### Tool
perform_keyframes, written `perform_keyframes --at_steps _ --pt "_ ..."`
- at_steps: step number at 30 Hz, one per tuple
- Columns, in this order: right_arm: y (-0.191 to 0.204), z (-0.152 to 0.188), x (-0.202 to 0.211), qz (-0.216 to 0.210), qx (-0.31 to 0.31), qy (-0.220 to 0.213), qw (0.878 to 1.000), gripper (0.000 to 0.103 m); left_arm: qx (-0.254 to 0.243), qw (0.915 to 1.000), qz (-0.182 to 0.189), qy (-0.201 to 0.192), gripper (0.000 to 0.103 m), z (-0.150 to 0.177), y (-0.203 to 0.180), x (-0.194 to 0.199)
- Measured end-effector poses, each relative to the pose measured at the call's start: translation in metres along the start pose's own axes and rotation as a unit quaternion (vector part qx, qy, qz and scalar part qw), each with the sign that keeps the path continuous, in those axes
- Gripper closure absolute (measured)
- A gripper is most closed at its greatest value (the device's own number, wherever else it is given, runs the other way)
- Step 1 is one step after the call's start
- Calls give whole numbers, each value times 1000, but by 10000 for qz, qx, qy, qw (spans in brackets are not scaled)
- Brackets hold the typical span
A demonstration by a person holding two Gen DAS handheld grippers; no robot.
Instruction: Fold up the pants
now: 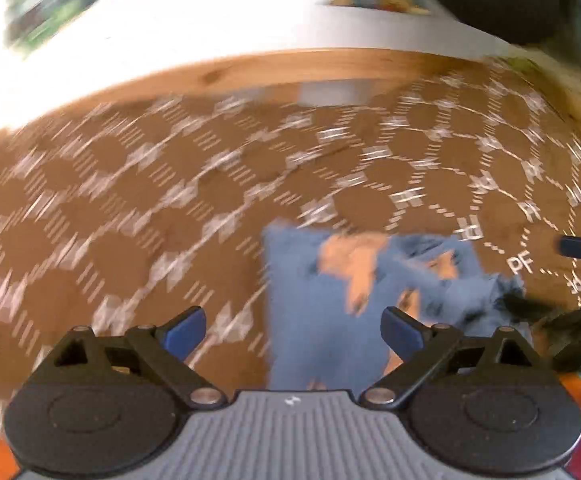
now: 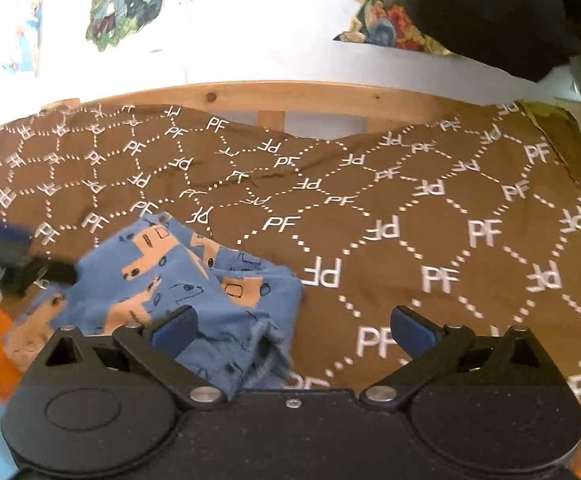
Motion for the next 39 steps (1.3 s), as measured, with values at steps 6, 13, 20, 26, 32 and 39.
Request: perform_keyframes --at_steps 6,13,20,26,32,39 --pt "1 15 -26 603 730 28 9955 1 -1137 9932 -130 214 9 -1 -31 -78" --pt "-32 18 -35 712 -30 394 9967 1 152 9989 -374 252 0 -4 -4 -96" --pt "-11 2 0 92 -171 -90 9998 1 324 9992 -187 105 3 -5 15 -44" --pt "18 25 3 -58 409 780 9961 1 252 9981 -408 377 1 40 37 -10" --pt "14 25 8 -8 -57 746 9972 1 1442 9884 -69 479 2 48 72 7" --pt "35 30 18 4 213 936 9954 1 1080 9923 161 585 0 64 47 41"
Point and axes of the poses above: each gripper's, at about its wrist camera, not at the fingertips, and x roughly against the way its jaws point, y to its left, z to its underside, the point moved 2 cm from there along -x, roughly the way its jaws point, and after that the axes turned 8 degrees about -y, right-handed, at the moved point
